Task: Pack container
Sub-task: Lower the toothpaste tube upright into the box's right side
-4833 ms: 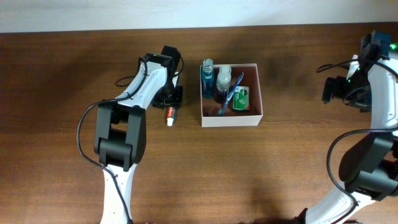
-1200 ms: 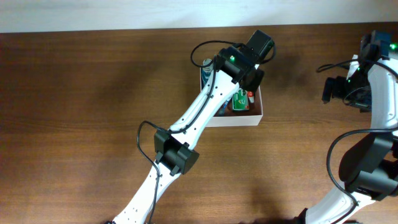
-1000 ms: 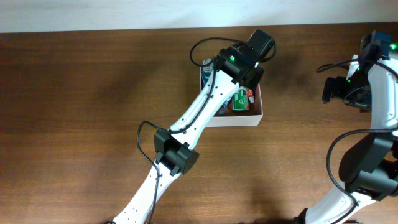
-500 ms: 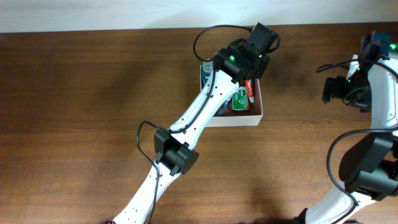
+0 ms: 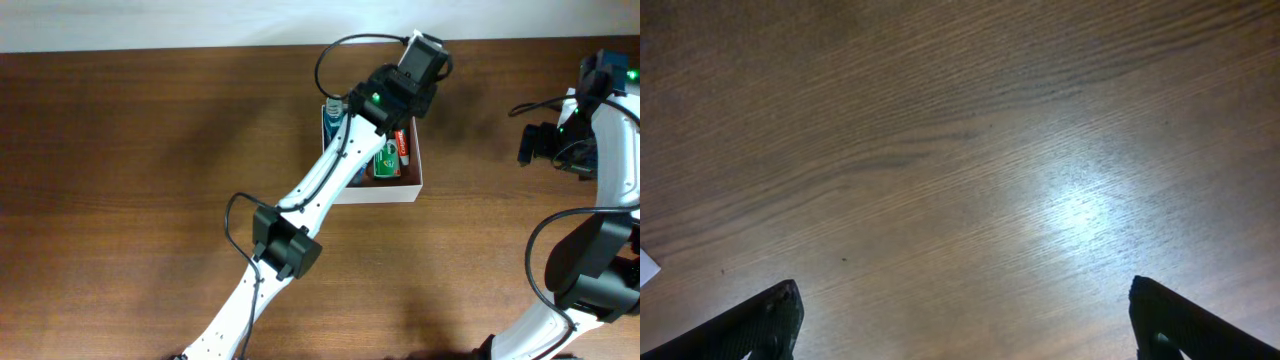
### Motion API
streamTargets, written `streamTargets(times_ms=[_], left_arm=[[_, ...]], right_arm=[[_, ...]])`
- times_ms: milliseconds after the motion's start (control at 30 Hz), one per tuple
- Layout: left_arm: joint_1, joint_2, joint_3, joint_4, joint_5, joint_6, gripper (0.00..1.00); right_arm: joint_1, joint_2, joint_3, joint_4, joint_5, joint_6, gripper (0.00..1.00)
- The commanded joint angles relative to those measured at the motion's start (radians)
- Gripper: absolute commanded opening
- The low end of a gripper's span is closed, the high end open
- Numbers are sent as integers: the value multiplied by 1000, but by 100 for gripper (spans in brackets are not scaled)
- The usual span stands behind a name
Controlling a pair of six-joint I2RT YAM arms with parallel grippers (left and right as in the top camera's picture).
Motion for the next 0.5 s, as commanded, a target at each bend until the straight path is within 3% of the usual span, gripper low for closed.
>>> streamTargets(times_ms=[0,467], left_arm=[[14,42,8,15,-29,6,1],[29,48,8,10,-29,6,1]], right_arm=[[0,-32,10,1,16,-6,99],[0,-32,10,1,16,-6,99]])
